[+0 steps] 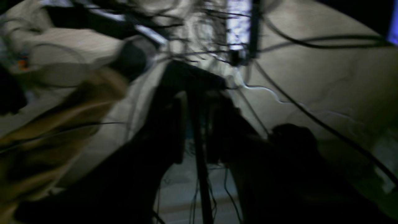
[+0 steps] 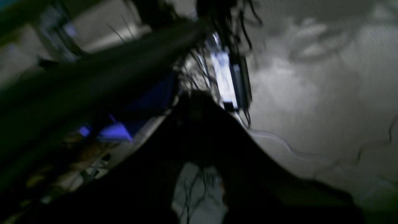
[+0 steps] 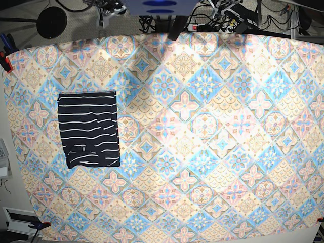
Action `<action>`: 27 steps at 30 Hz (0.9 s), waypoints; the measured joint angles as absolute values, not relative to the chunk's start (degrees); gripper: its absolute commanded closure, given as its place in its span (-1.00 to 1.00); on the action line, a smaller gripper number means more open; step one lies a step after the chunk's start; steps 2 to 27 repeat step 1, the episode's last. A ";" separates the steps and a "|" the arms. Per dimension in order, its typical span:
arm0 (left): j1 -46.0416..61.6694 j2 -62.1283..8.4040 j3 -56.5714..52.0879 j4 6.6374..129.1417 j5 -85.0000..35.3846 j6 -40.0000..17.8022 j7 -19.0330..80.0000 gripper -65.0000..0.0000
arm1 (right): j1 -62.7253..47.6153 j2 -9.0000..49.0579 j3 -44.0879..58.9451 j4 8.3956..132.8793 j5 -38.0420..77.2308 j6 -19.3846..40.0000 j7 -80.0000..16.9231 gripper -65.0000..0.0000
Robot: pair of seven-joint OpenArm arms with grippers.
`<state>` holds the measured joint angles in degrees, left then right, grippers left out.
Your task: Fold the T-shirt properly
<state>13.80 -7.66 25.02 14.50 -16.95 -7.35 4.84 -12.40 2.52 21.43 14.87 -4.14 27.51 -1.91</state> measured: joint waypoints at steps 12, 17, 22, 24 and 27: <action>13.65 -7.64 25.02 14.50 -16.93 -7.70 4.89 0.71 | -12.53 2.09 21.43 14.90 -4.12 27.44 -1.89 1.00; 13.65 -7.64 25.02 14.50 -16.93 -7.70 4.89 0.71 | -12.53 2.09 21.43 14.90 -4.12 27.44 -1.89 1.00; 13.65 -7.64 25.02 14.50 -16.93 -7.70 4.89 0.71 | -12.53 2.09 21.43 14.90 -4.12 27.44 -1.89 1.00; 13.65 -7.64 25.02 14.50 -16.93 -7.70 4.89 0.71 | -12.53 2.09 21.43 14.90 -4.12 27.44 -1.89 1.00; 13.65 -7.64 25.02 14.50 -16.93 -7.70 4.89 0.71 | -12.53 2.09 21.43 14.90 -4.12 27.44 -1.89 1.00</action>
